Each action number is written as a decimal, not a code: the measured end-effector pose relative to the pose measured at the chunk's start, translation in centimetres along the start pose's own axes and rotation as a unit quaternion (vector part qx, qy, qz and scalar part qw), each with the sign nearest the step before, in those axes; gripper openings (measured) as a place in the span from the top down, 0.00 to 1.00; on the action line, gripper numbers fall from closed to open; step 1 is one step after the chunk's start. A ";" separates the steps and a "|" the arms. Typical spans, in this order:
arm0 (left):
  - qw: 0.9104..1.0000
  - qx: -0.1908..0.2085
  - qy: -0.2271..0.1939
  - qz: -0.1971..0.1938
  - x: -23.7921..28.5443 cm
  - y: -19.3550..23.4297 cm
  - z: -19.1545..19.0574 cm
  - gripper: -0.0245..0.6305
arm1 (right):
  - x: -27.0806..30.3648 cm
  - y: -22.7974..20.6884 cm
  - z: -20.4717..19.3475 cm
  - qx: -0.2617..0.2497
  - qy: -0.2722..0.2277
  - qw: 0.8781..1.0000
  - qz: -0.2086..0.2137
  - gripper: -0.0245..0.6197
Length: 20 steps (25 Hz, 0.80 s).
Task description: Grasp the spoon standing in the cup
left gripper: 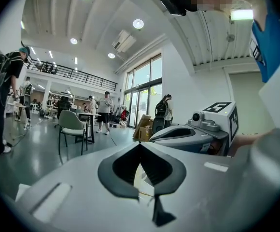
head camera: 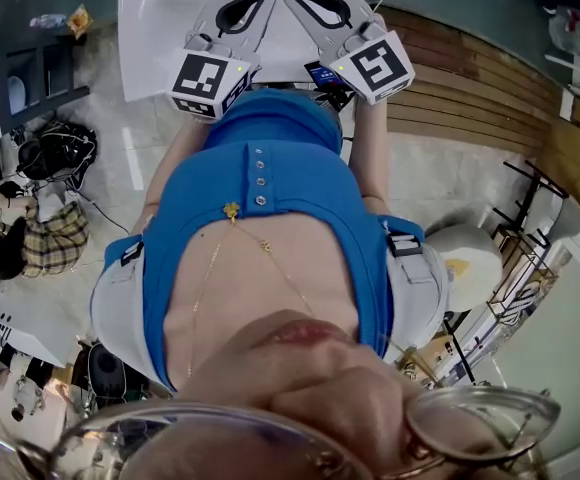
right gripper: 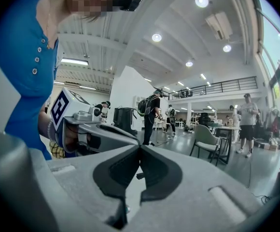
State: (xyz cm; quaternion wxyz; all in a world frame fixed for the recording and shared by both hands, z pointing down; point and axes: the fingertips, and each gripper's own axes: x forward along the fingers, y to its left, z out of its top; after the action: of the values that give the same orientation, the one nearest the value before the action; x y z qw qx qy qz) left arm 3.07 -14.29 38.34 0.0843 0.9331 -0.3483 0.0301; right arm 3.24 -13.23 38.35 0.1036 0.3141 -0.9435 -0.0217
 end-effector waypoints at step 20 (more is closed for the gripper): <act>1.000 0.000 0.007 -0.010 -0.2 -0.2 -0.3 0.96 | 0.1 0.3 -0.3 -0.010 0.008 1.000 0.007 0.96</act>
State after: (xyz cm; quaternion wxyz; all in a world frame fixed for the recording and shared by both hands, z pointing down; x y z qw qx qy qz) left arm 3.03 -13.98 38.63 0.0871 0.9364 -0.3381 0.0360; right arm 3.03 -13.04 38.69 0.1144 0.3068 -0.9445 -0.0279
